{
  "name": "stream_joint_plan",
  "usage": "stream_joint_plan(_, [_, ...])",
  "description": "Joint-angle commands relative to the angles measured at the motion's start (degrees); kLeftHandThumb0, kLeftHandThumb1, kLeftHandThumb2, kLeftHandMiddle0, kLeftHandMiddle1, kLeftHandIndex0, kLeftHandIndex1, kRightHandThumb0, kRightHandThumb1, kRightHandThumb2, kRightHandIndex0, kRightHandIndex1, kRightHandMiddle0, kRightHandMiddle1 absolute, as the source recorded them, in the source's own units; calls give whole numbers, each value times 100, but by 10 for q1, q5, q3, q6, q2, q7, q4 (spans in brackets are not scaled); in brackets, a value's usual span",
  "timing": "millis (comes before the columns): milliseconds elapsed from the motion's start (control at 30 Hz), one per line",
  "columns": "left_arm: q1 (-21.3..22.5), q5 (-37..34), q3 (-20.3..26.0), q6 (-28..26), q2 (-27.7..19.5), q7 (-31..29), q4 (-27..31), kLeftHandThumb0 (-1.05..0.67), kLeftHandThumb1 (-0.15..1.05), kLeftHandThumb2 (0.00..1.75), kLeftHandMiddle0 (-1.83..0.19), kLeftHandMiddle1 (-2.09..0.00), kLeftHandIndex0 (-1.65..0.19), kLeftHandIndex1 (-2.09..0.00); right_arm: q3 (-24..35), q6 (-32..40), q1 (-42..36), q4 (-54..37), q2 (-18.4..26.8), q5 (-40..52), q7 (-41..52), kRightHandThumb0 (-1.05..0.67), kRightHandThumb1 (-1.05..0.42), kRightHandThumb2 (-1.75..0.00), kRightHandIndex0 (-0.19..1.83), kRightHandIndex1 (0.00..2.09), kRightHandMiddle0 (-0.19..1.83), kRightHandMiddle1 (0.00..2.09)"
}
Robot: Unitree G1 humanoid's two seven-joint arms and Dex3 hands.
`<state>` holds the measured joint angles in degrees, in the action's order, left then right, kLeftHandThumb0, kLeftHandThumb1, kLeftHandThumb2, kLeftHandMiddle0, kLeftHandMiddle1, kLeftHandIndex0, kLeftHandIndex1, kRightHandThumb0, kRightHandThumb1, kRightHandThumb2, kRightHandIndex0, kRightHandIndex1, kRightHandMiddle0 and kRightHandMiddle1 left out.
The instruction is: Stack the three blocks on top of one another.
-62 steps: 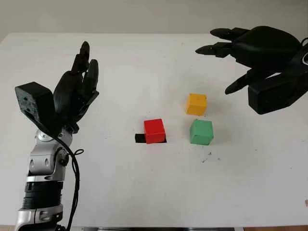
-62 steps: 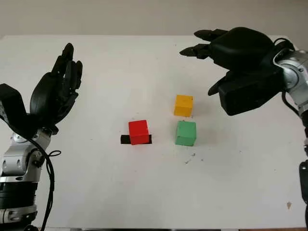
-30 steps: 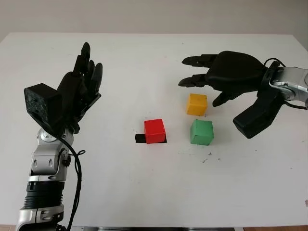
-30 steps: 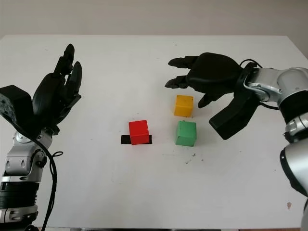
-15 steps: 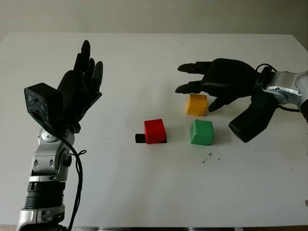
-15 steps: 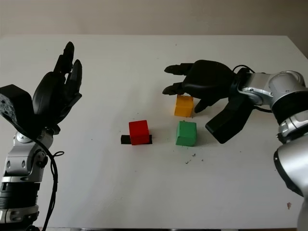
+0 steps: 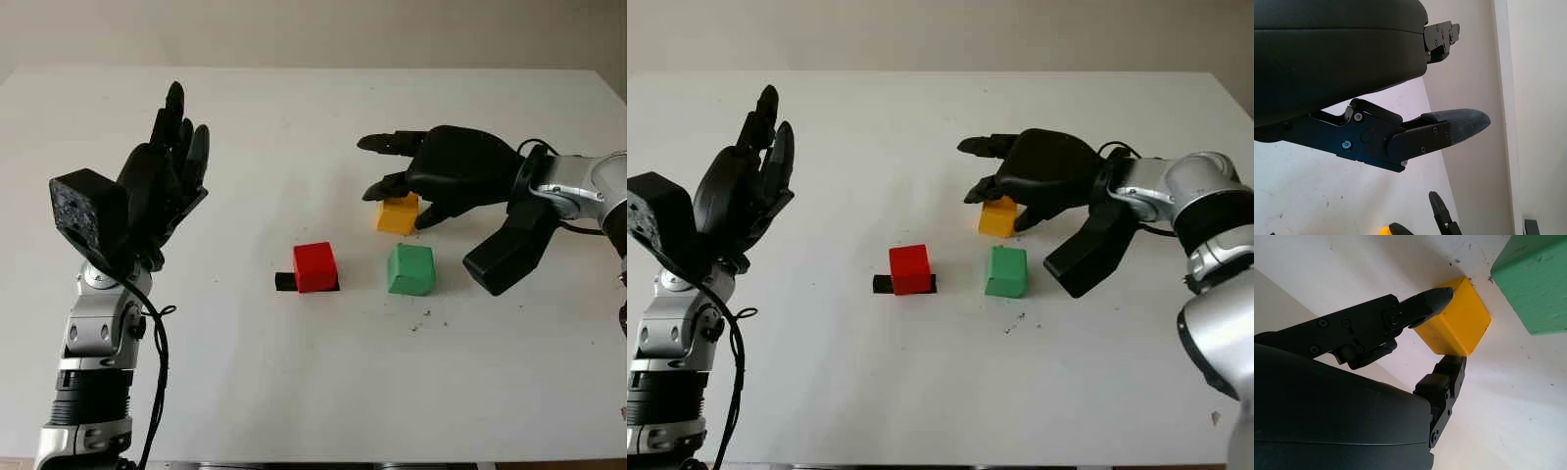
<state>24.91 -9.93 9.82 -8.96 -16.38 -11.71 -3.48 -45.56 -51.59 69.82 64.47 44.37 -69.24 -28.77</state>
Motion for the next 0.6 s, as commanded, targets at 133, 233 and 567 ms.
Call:
stream_joint_plan(133, [-2, 0, 0, -2, 5, 3, 7, -64, 105, 59, 19, 0, 19, 0, -6, 2, 2, 9, -2, 4, 0, -39, -100, -5, 20, 6, 40, 126])
stream_joint_plan(233, [-3, 2, 0, -2, 5, 3, 8, -62, 105, 61, 19, 0, 19, 0, -7, 6, 4, 10, -1, 3, -1, -40, -100, -5, 20, 6, 37, 129])
stream_joint_plan(567, [-4, 3, 0, -2, 5, 2, 8, -63, 105, 60, 19, 0, 19, 0, 3, 9, 14, 21, -3, 20, 22, -42, -99, -5, 20, 5, 36, 133])
